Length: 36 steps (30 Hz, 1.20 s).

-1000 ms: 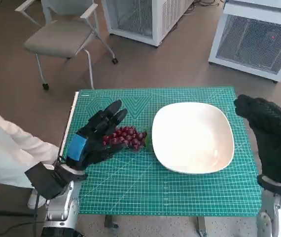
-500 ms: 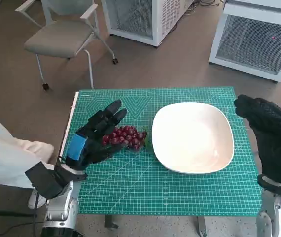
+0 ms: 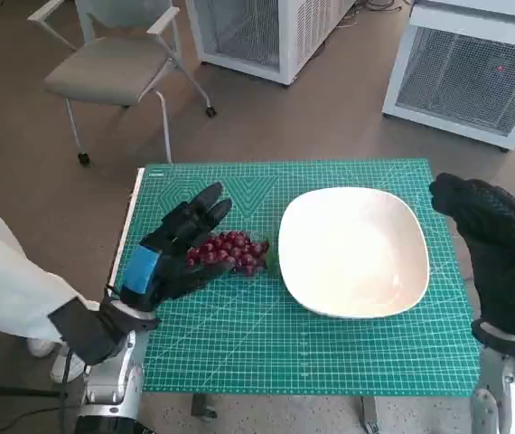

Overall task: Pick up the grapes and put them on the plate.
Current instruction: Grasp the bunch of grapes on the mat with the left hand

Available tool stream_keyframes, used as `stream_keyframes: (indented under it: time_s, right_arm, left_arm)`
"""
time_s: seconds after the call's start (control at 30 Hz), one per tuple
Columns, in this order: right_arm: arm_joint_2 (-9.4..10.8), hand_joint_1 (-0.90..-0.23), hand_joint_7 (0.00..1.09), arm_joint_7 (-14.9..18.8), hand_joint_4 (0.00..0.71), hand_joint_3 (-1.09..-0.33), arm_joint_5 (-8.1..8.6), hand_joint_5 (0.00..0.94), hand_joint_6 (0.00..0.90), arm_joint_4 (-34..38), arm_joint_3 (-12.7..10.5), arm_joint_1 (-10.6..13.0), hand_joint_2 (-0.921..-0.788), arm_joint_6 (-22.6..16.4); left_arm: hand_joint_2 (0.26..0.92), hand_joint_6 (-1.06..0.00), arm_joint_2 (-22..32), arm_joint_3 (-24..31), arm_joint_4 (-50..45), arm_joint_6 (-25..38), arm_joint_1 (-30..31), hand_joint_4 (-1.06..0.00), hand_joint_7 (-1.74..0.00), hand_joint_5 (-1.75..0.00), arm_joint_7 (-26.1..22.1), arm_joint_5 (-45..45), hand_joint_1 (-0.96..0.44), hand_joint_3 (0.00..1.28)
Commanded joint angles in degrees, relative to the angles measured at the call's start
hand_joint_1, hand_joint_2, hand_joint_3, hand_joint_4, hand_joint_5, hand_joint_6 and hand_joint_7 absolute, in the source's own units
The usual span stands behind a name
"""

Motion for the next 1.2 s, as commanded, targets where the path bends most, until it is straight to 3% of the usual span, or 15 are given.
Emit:
stream_keyframes:
  time_s: [0.03,0.17,0.47,1.2]
  right_arm:
    - [-0.4,-0.64,0.68,0.1,0.367,-0.693,0.2,0.0,-0.001,0.1,0.0,1.0,-0.921,1.1]
    - [-0.3,-0.641,0.68,0.0,0.367,-0.693,-0.03,0.0,-0.001,-0.1,0.0,1.1,-0.921,1.1]
    - [-0.5,-0.641,0.68,0.1,0.367,-0.693,-0.31,0.0,-0.001,-0.2,0.2,1.2,-0.921,1.0]
    - [-0.7,-0.646,0.67,0.9,0.365,-0.69,0.29,0.0,-0.001,0.3,0.0,1.2,-0.921,0.8]
  left_arm:
    - [0.909,-0.23,6.1,-4.1,-3.5,3.7,0.0,-0.16,0.0,0.0,5.6,16.1,-0.41,0.0]
    - [0.863,-0.13,8.8,-7.6,-9.8,14.4,-0.3,-0.07,0.0,0.0,7.2,28.0,-0.43,0.0]
    - [0.768,-0.13,7.2,-12.5,-12.8,27.2,-2.6,-0.05,-0.01,0.0,6.9,36.3,-0.24,0.0]
    - [0.759,-0.17,5.9,-24.3,-8.6,46.3,-12.1,-0.06,-0.01,0.0,5.3,50.0,-0.09,0.0]
